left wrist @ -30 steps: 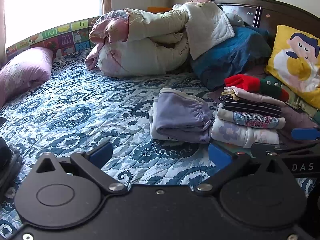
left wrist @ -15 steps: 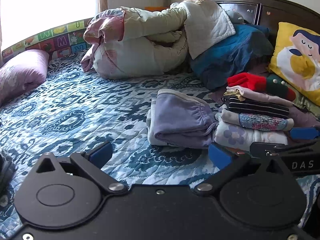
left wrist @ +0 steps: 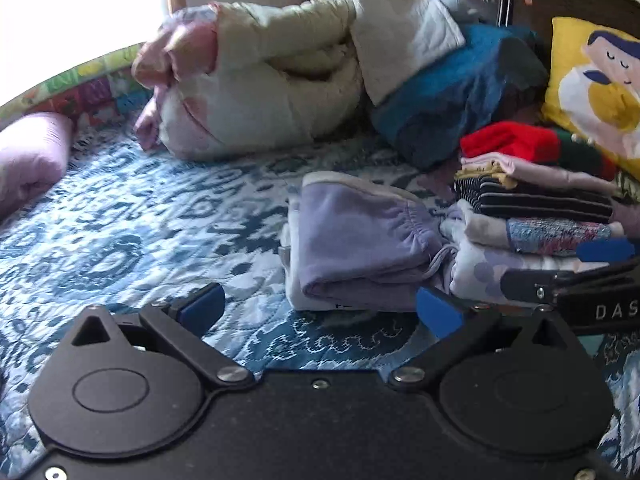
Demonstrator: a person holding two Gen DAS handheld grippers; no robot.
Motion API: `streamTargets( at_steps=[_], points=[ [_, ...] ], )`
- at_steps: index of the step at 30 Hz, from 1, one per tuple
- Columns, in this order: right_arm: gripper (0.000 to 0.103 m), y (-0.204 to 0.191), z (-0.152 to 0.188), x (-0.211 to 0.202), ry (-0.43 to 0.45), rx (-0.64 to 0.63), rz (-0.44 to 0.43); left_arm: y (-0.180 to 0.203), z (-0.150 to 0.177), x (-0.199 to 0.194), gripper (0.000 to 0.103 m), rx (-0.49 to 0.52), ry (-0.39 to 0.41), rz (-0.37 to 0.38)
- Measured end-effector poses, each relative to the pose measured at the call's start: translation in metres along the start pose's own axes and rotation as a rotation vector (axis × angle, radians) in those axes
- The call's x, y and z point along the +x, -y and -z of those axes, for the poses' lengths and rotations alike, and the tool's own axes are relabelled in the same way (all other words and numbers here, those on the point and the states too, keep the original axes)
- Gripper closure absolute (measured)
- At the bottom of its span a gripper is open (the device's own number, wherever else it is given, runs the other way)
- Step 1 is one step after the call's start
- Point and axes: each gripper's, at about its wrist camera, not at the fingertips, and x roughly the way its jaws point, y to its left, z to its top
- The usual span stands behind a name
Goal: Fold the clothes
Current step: 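Reach the left gripper to the lavender pants cuff and close on it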
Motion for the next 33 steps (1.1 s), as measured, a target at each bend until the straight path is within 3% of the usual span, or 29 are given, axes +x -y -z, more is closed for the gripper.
streamTargets(
  at_steps=[9, 16, 24, 27, 30, 33],
  points=[
    [0.000, 0.004, 0.001, 0.041, 0.021, 0.014, -0.005, -0.017, -0.010, 0.051, 0.000, -0.095, -0.031, 0.057],
    [0.000, 0.004, 0.006, 0.066, 0.017, 0.044, -0.030, -0.023, -0.008, 0.077, 0.000, -0.115, -0.023, 0.074],
    [0.000, -0.004, 0.007, 0.084, 0.060, 0.003, 0.002, -0.026, -0.007, 0.107, 0.002, -0.120, -0.037, 0.098],
    [0.000, -0.007, 0.008, 0.089, 0.075, -0.021, 0.019, -0.028, -0.007, 0.121, 0.013, -0.148, -0.057, 0.124],
    [0.000, -0.010, 0.011, 0.093, 0.087, -0.044, 0.035, -0.028, -0.005, 0.134, 0.031, -0.163, -0.085, 0.139],
    [0.000, -0.011, 0.013, 0.096, 0.091, -0.067, 0.047, -0.028, -0.003, 0.142, 0.033, -0.180, -0.100, 0.148]
  ],
)
